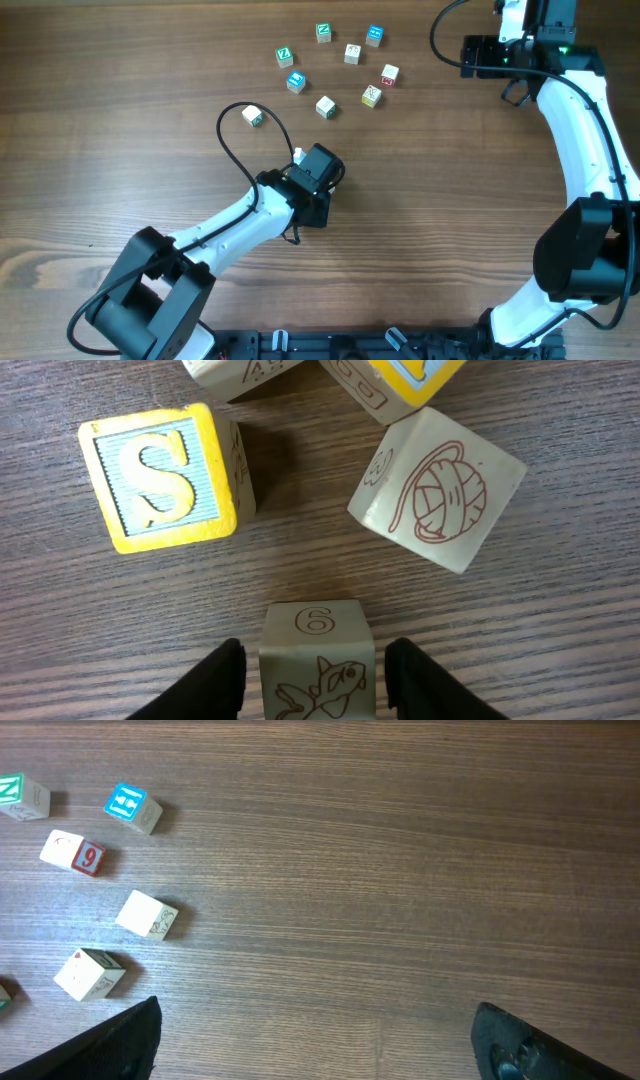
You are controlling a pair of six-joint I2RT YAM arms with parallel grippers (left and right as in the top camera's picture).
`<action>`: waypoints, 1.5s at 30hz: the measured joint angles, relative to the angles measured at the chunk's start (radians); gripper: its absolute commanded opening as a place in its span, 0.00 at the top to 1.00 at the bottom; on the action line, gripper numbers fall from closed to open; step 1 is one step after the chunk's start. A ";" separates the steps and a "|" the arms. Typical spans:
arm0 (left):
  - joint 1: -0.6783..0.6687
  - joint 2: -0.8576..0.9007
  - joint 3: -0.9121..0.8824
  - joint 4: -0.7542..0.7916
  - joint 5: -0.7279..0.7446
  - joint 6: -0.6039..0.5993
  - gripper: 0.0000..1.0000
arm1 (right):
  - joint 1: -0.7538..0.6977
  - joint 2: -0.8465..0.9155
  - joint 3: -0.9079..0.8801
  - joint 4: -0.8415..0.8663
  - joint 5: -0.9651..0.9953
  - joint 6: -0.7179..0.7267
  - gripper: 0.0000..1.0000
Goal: Form a circle
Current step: 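Carry the white block down toward the lower center with the left gripper, then lower the white fish block beside the S and yarn-ball blocks, release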
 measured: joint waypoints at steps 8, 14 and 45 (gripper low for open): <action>0.000 -0.001 0.000 -0.021 0.028 -0.002 0.78 | 0.000 0.000 0.000 0.000 0.000 0.000 0.00; -0.001 -0.001 0.000 -0.009 -0.002 0.000 0.71 | 0.000 0.000 0.000 0.000 0.000 0.000 0.00; -0.001 -0.001 -0.001 0.020 -0.019 -0.003 0.61 | 0.000 0.000 0.000 0.000 0.000 0.000 0.00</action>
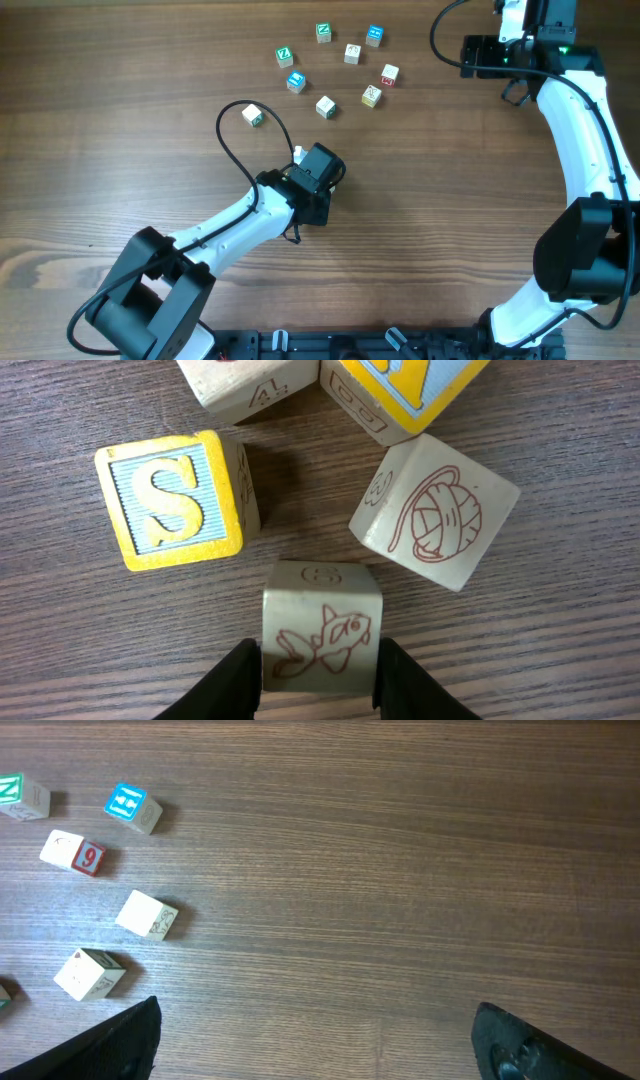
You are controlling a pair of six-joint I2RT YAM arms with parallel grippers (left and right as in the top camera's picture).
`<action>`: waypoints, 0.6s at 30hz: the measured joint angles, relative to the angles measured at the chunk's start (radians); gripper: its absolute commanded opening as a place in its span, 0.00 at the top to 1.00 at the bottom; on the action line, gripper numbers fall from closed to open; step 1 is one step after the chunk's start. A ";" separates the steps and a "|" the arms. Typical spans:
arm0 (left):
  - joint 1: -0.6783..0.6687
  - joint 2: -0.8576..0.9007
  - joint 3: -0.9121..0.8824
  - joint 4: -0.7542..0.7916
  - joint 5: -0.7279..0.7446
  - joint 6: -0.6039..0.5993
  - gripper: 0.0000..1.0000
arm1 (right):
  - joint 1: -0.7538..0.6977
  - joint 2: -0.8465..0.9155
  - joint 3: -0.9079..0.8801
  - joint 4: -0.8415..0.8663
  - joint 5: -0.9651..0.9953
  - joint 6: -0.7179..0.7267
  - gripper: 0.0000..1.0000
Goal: Form a circle
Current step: 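Lower the white fish block beside the S and yarn-ball blocks, release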
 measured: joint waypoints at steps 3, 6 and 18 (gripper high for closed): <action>0.000 0.000 0.000 0.000 -0.002 0.003 0.59 | 0.000 0.000 0.000 0.000 0.000 0.000 0.00; 0.000 0.000 0.000 0.000 -0.003 0.003 0.67 | 0.000 0.000 0.000 0.000 0.000 0.000 0.00; 0.000 0.000 0.000 0.019 -0.057 0.003 0.66 | 0.000 0.000 0.000 0.000 0.000 0.000 0.00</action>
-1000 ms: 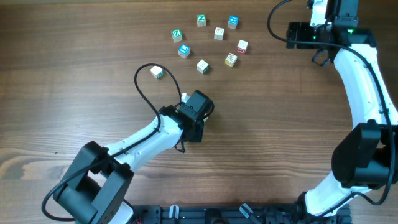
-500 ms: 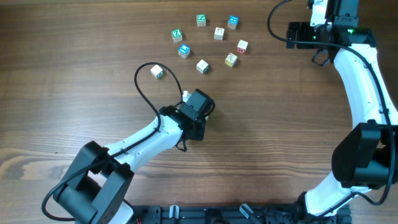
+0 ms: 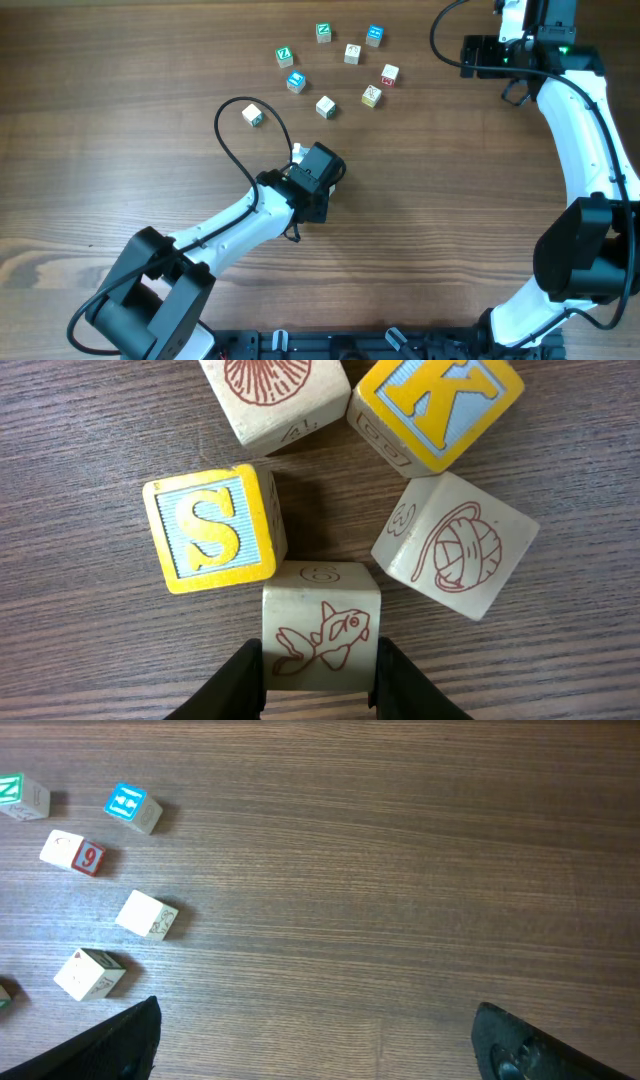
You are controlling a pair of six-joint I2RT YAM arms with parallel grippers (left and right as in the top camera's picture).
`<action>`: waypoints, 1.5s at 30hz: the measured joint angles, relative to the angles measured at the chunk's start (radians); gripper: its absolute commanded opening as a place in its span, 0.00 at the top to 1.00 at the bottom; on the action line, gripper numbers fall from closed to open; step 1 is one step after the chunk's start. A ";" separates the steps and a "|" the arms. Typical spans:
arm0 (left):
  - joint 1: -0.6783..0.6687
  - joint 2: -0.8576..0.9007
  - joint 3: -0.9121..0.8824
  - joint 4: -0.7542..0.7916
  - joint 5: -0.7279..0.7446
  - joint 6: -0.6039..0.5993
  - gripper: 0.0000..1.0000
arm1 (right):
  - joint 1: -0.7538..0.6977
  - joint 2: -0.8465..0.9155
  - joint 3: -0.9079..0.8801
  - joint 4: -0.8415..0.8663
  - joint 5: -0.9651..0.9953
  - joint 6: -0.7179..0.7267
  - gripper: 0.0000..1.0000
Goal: Form a circle
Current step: 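Lower the white fish block beside the S and yarn-ball blocks, release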
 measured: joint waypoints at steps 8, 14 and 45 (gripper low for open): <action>0.000 0.000 0.000 0.004 -0.003 0.000 0.59 | 0.000 0.000 0.000 0.000 0.000 0.000 0.00; 0.000 0.000 0.000 0.006 -0.003 0.001 0.67 | 0.000 0.000 0.000 0.000 0.000 0.000 0.00; 0.000 0.000 0.000 0.021 -0.002 0.000 0.53 | 0.000 0.000 0.000 0.000 0.000 0.000 0.00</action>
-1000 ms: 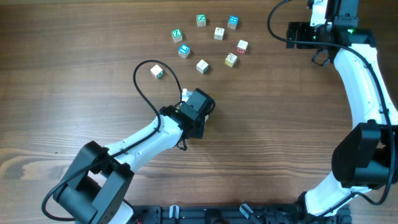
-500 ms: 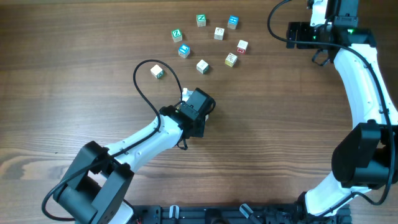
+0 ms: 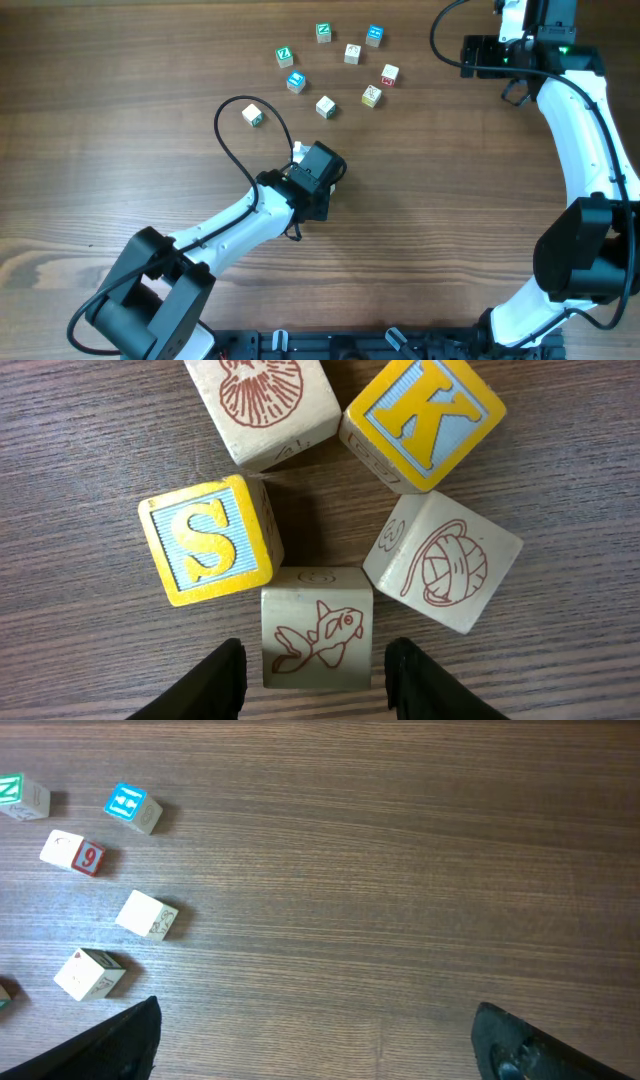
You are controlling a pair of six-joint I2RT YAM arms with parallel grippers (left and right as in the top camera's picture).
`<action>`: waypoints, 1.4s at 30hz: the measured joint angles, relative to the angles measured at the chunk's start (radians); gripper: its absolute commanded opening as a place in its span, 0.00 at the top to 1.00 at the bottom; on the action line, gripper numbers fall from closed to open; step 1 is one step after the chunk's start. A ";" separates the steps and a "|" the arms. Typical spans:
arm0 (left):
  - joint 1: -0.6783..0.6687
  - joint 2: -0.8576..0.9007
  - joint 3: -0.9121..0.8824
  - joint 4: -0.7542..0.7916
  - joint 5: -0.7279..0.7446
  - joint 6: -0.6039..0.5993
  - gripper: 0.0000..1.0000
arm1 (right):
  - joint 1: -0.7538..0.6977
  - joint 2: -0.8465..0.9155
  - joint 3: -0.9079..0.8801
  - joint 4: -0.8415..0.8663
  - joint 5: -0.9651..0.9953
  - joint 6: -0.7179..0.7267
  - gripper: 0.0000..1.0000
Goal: Form a circle
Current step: 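Lower the white fish block beside the S and yarn-ball blocks, release, then raise the left gripper up and away from the lower block group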
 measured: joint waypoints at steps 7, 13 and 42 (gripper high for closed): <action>0.000 0.000 0.005 -0.061 0.000 0.000 0.49 | 0.000 0.000 0.000 0.000 0.000 0.000 0.00; 0.006 -0.094 0.121 -0.126 -0.005 0.000 0.49 | 0.000 0.000 0.000 0.000 0.000 0.000 0.00; 0.368 -0.189 0.187 -0.159 -0.023 -0.082 0.00 | 0.000 0.000 0.000 0.000 0.000 0.000 0.00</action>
